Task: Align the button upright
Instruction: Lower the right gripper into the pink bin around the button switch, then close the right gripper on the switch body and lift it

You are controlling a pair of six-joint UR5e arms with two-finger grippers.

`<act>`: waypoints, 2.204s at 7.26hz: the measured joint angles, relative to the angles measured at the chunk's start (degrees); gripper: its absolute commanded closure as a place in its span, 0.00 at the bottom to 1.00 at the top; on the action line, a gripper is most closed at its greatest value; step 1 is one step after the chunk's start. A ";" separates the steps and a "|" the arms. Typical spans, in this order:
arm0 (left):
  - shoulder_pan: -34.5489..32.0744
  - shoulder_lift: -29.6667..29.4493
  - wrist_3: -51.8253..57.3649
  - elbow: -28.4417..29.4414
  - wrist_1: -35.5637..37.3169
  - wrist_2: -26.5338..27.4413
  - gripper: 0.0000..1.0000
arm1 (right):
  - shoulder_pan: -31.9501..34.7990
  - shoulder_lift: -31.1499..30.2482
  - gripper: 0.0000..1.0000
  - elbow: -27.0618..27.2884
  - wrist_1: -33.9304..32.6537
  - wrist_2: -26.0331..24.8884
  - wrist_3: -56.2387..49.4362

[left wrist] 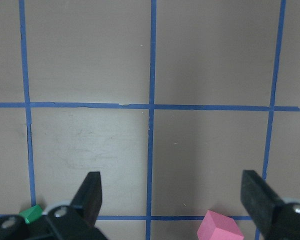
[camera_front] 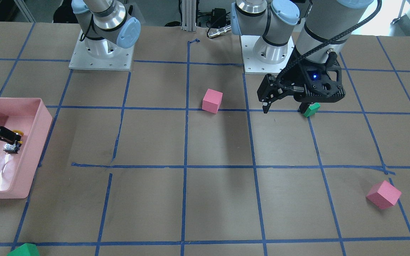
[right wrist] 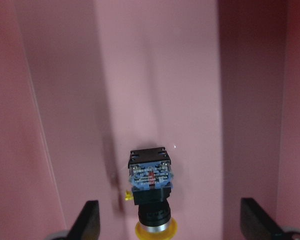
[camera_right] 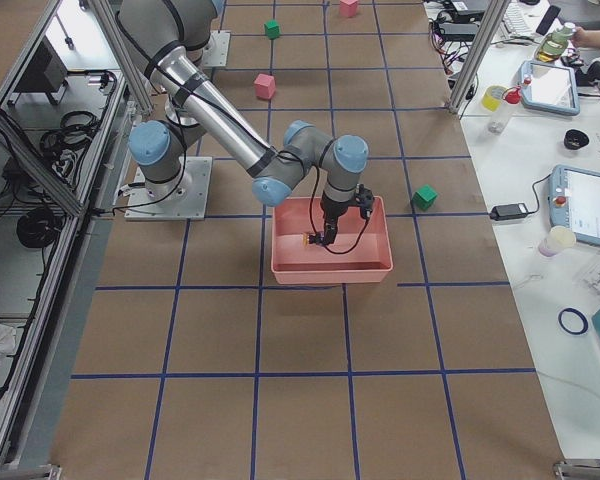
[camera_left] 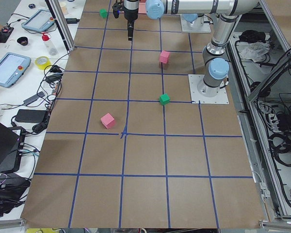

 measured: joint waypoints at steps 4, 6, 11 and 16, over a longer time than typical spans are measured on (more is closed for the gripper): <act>0.00 0.00 0.00 0.00 0.01 0.00 0.00 | -0.04 3.25 0.00 0.70 -1.08 -0.12 -4.64; 0.00 0.00 0.00 -0.12 0.01 0.00 0.00 | -0.04 4.42 0.86 0.61 -1.06 -0.14 -5.53; 0.06 0.00 0.00 -0.17 0.01 0.00 0.00 | -0.04 4.26 1.00 -0.26 -0.36 -0.20 -5.00; 0.08 0.00 0.00 -0.18 0.05 0.00 0.00 | 0.32 -0.04 1.00 -10.74 12.06 1.26 -4.88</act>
